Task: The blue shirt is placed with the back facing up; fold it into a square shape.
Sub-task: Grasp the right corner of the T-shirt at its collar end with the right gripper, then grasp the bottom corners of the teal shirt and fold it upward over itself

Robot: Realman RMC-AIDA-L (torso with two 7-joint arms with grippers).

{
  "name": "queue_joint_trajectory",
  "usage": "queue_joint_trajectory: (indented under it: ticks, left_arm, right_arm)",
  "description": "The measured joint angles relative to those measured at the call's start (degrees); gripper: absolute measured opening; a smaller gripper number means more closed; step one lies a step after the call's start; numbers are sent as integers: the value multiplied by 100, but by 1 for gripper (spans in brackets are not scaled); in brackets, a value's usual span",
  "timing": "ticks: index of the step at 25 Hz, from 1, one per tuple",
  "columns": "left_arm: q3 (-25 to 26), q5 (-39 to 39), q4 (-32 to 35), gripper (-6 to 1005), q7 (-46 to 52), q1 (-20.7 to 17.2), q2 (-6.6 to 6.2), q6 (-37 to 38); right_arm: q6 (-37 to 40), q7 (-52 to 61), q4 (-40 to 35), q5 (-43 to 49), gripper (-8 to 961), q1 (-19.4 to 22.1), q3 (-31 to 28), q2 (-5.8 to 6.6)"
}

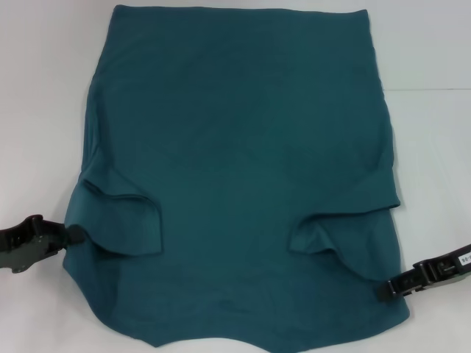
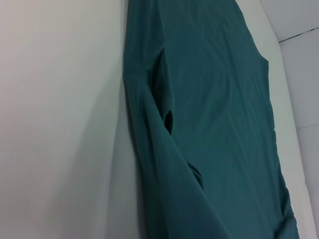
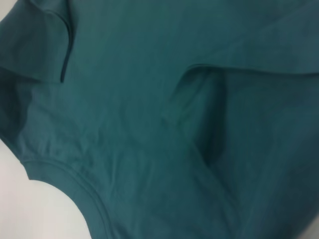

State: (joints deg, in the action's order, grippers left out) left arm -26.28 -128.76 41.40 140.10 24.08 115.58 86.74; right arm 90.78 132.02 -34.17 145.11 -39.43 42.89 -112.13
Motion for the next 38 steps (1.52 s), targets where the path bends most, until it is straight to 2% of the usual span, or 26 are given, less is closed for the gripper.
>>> queue_joint_trajectory:
  ticks: [10,16,21,24,31,38]
  left_arm:
    - [0,0,-1,11,0,8,6,-18]
    - [0,0,0,11,0,13,8,-19]
    - [0,0,-1,11,-36,4,9,3]
    - [-10,-11,0,11,-72,-2,7,36]
    - [-71,-117,31,12,-271,-34,-56,428]
    - [-40,-332,205,12,-295,-270,-61,754]
  right_arm:
    - [8,14,-1,2,480,-124,23,-86]
    - [4,21,-28,2,477,-126,59,-91]
    - [17,25,-46,2,264,-112,41,-69]
    - [28,26,-56,-8,40,-95,21,-48]
    - [382,-20,-57,-7,35,-57,36,8]
    - [696,-60,-56,2,38,20,51,82]
